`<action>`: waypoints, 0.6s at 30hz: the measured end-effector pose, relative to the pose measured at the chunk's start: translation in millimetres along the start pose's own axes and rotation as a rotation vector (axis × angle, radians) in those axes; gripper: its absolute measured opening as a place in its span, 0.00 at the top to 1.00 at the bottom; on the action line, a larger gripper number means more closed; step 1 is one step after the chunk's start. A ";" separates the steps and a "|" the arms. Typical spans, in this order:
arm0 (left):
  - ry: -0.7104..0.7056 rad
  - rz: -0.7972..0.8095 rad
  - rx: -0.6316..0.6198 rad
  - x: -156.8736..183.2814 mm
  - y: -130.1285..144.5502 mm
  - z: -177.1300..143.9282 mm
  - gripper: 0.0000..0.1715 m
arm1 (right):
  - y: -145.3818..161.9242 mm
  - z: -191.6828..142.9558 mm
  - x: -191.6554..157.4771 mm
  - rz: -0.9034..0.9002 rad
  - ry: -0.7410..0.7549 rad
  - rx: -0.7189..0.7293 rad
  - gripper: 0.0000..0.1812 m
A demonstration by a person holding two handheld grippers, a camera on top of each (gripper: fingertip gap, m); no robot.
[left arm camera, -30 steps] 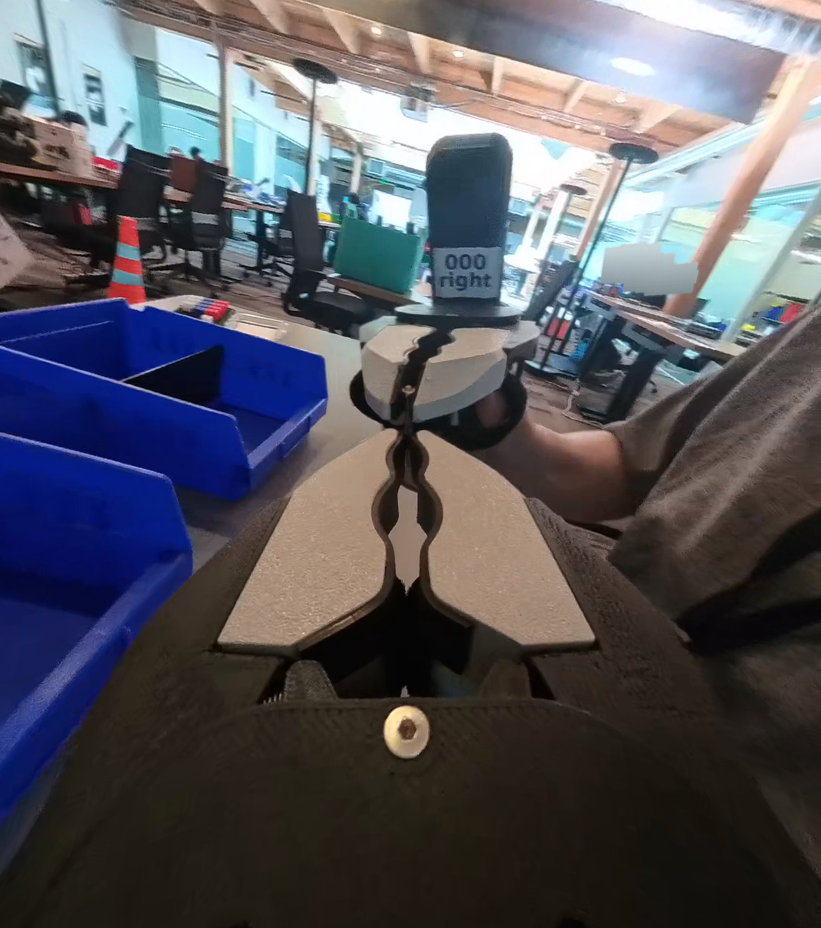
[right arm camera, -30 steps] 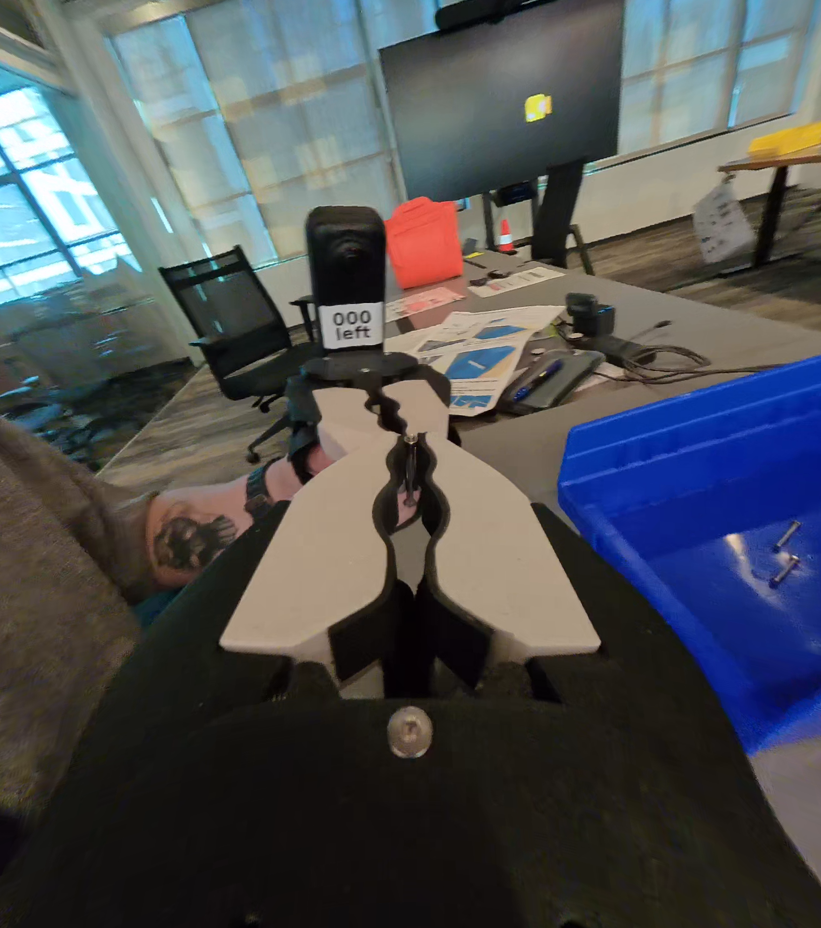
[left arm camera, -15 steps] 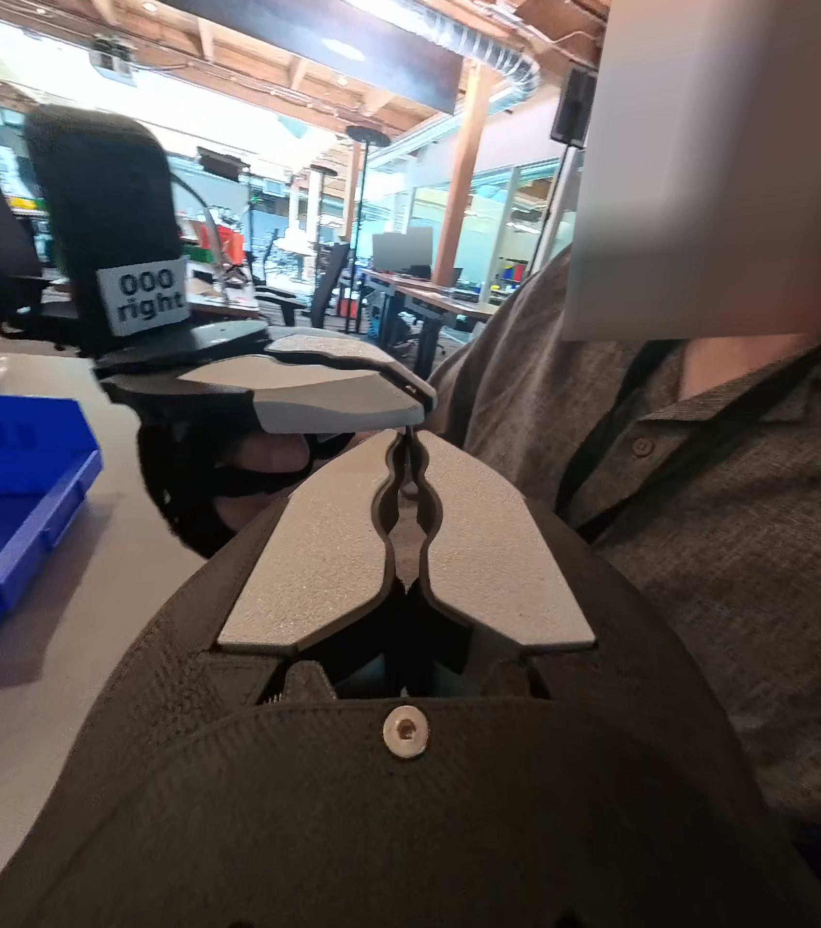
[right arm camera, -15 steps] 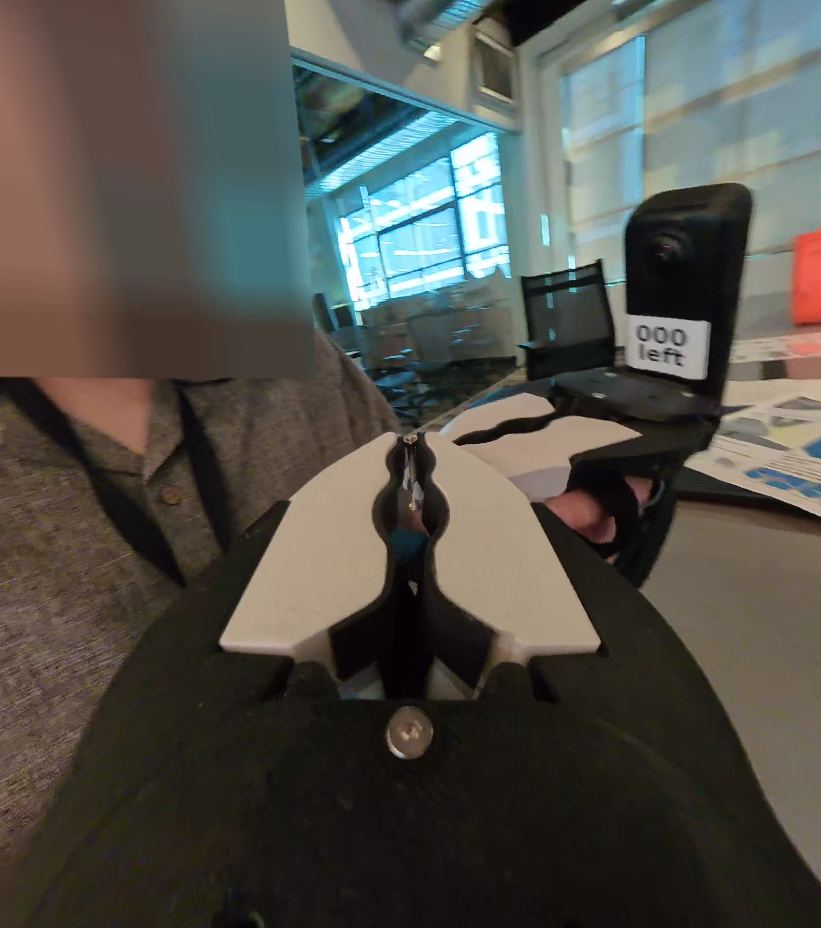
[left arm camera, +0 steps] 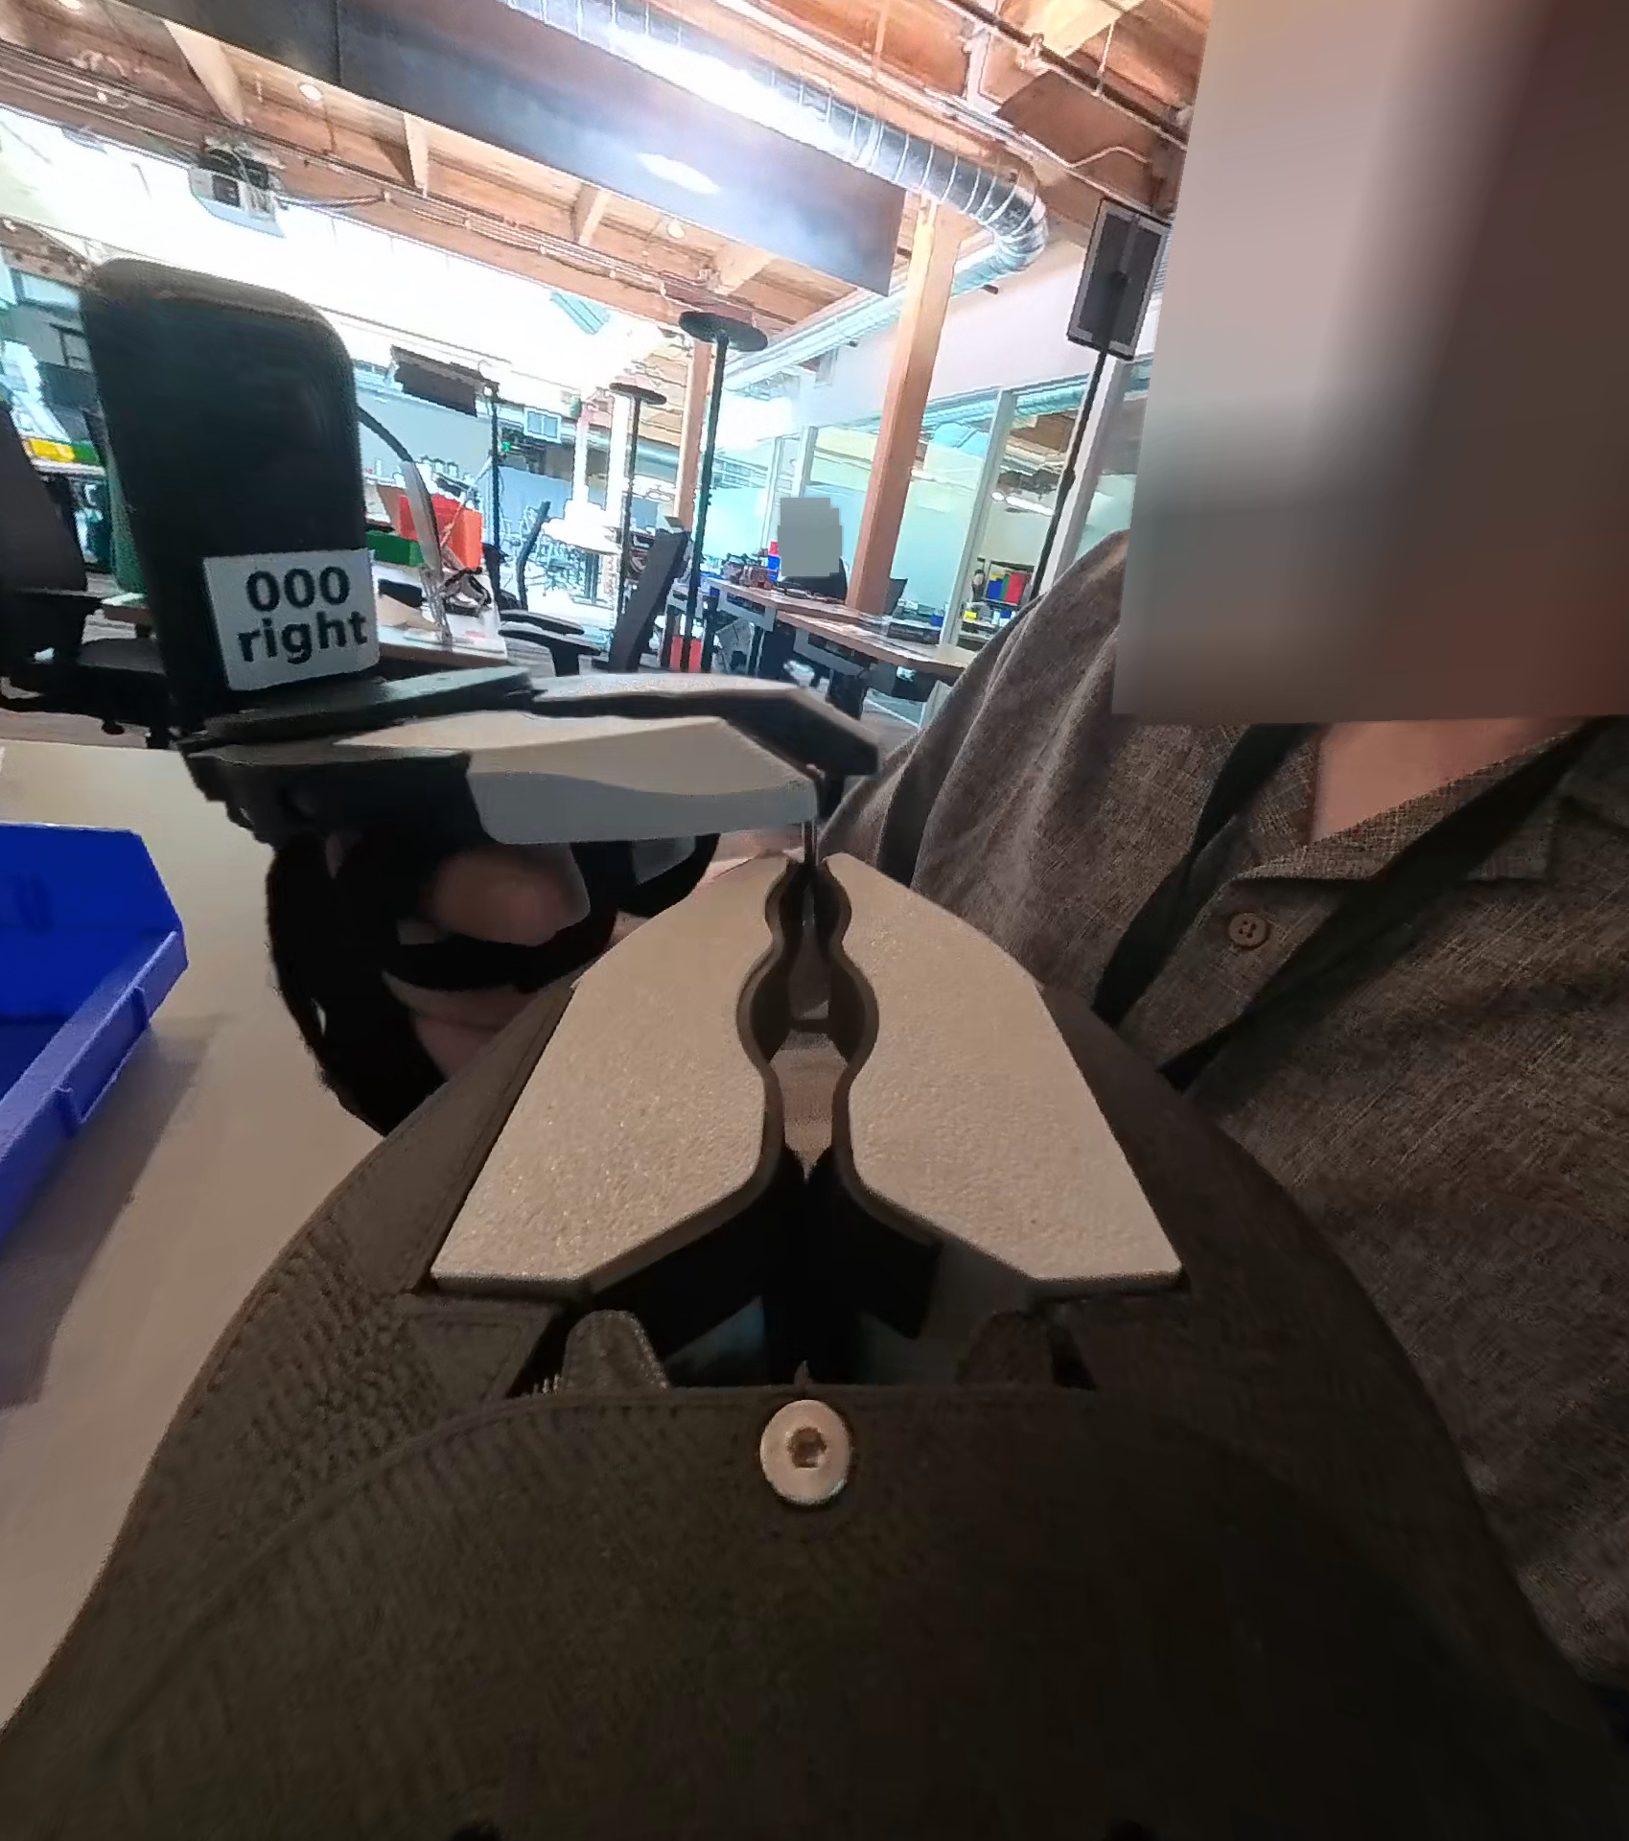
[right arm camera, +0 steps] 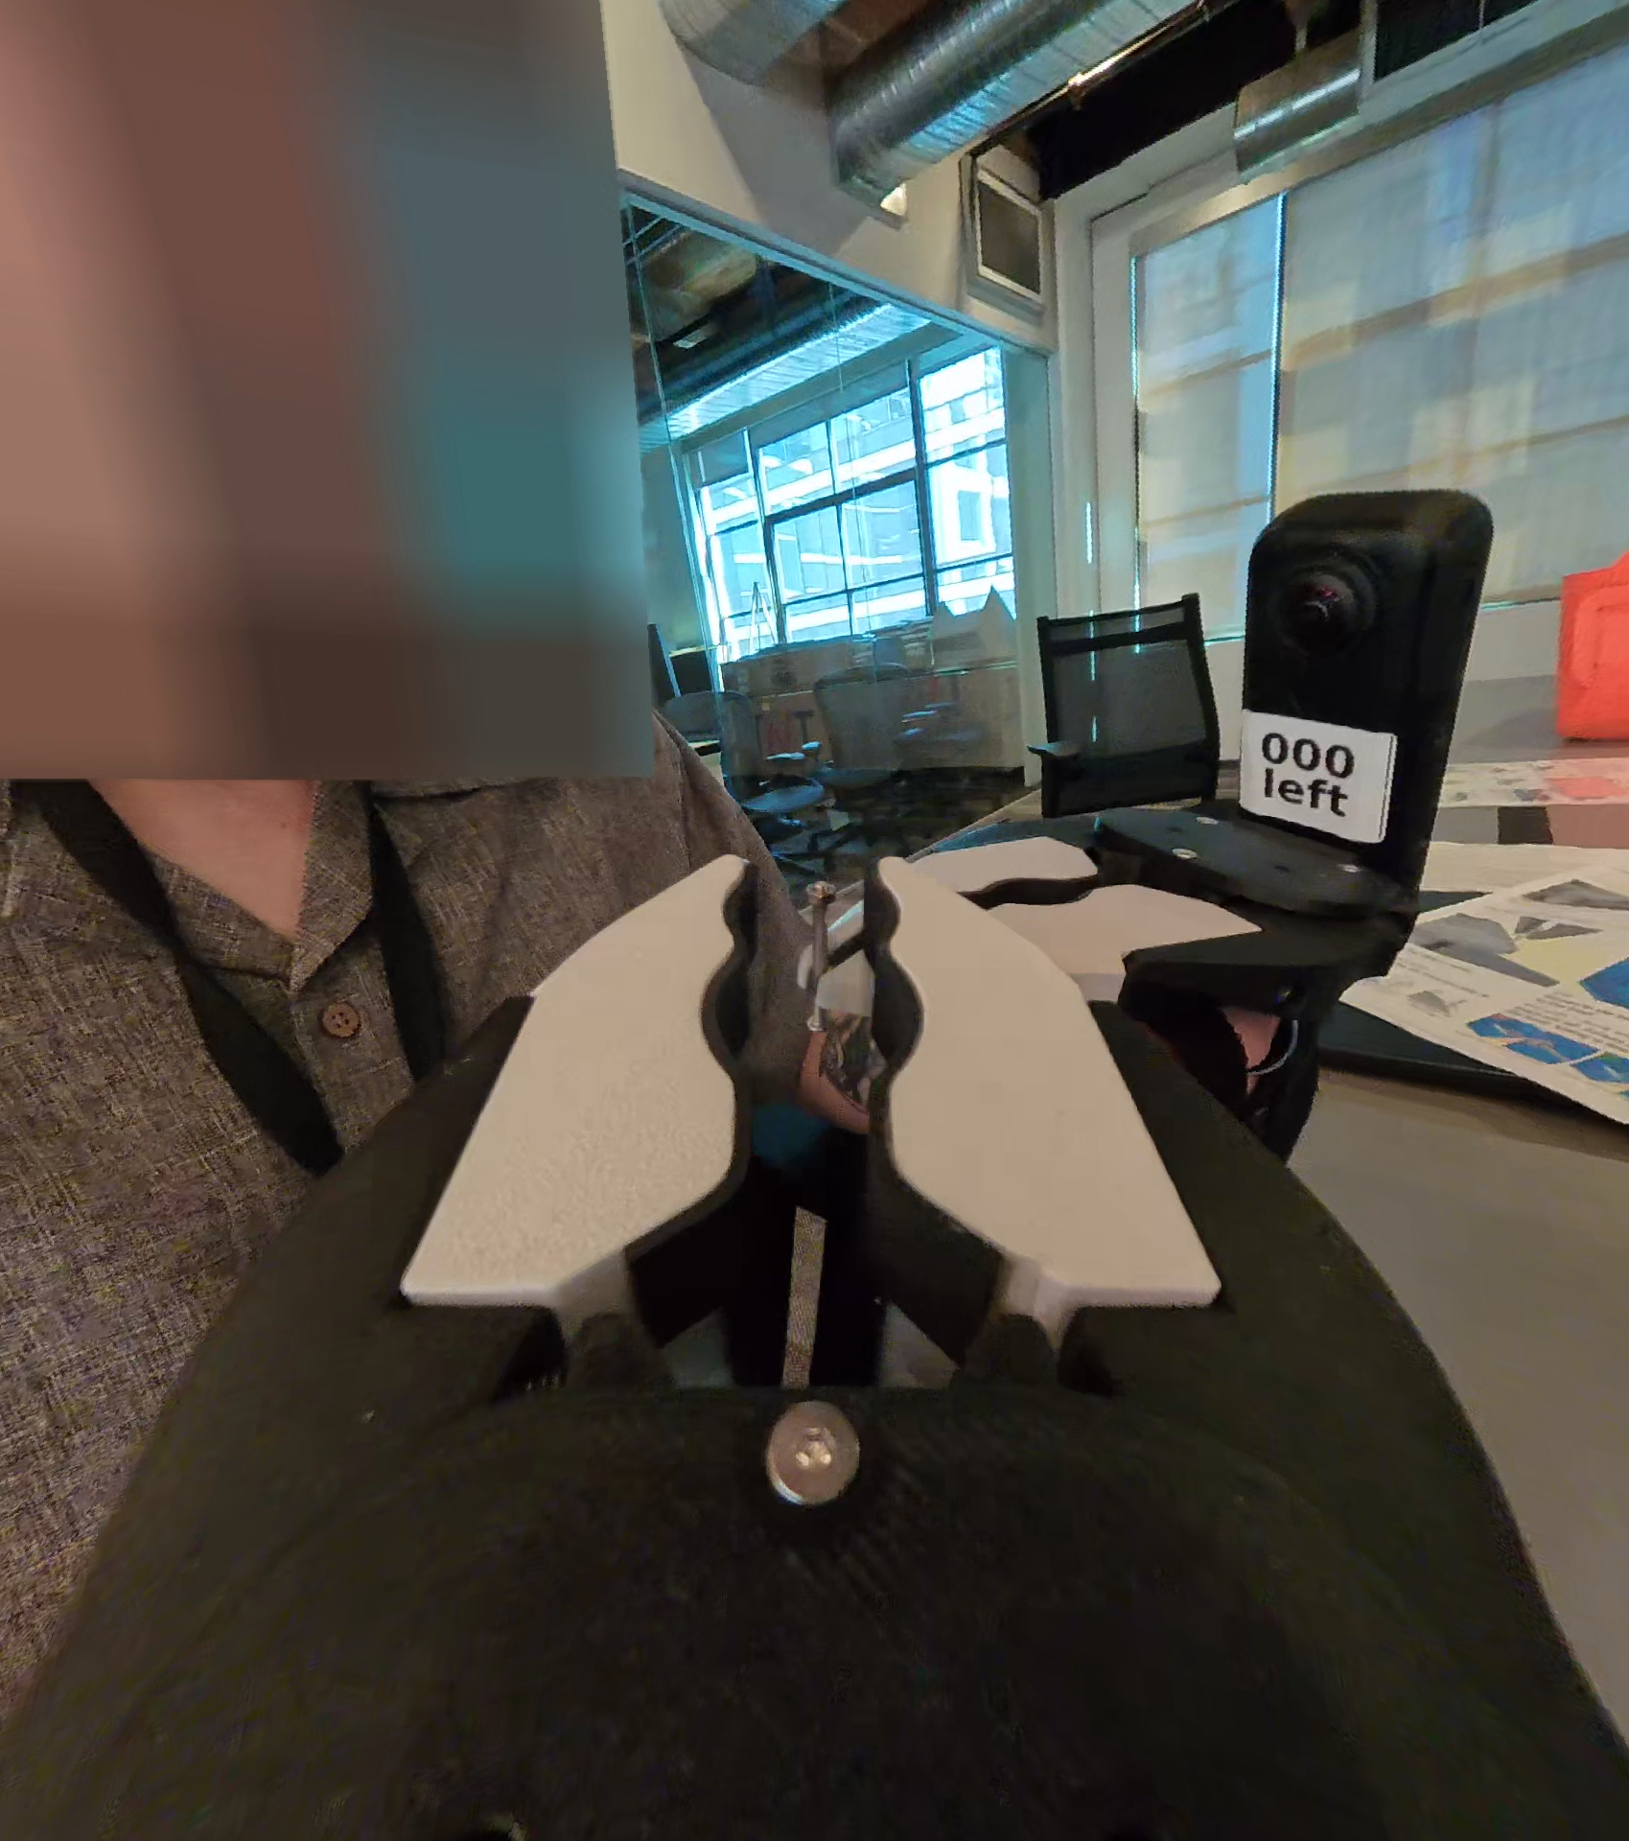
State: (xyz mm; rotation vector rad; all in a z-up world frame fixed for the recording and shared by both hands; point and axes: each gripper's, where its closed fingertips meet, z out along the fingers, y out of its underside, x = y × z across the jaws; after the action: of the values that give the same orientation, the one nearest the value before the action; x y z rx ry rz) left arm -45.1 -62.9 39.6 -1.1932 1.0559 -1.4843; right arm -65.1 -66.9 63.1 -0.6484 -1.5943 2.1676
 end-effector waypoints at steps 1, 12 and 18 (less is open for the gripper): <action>-0.003 0.001 0.004 0.1 -0.9 -0.3 0.99 | -1.1 -0.3 0.7 -0.002 0.007 0.004 0.86; -0.780 0.149 0.057 -67.2 -20.8 -40.0 0.99 | -19.4 -62.0 48.7 -0.264 1.070 0.053 0.88; -1.071 0.260 -0.020 -74.2 -18.4 -42.1 0.99 | -19.3 -55.0 54.6 -0.346 1.236 -0.006 0.87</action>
State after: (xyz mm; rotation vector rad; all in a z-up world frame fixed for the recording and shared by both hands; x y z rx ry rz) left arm -81.9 16.2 36.8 -1.5067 0.4391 -0.4623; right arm -78.6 11.8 59.8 -1.2460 -0.8945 1.0494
